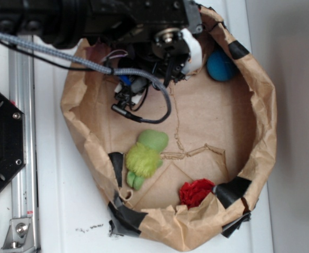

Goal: Grab the gray animal.

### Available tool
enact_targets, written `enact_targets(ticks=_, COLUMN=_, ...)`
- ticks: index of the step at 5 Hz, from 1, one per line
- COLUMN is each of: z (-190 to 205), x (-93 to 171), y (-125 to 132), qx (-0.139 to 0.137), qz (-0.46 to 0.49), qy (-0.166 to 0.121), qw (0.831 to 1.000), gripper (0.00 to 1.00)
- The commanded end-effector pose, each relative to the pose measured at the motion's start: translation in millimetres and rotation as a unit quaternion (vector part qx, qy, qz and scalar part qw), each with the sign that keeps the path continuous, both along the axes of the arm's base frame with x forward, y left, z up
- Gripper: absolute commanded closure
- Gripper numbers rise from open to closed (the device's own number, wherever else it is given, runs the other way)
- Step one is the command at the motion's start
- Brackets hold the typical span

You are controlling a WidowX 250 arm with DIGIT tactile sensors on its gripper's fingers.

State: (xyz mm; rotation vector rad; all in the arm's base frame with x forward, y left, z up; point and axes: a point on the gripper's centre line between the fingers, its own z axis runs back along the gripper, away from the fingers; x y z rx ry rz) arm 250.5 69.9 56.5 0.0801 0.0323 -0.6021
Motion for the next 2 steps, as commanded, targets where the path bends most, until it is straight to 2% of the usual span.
enact_targets(ticks=1, z=-9.2, x=0.4, y=14.6, qx=0.058, qz=0.000, qy=-0.039, qw=0.998, gripper=0.00)
enact_targets(ticks=2, z=-19.1, x=0.6, y=17.8, qx=0.072, qz=0.004, qy=-0.028, qw=0.997, gripper=0.00)
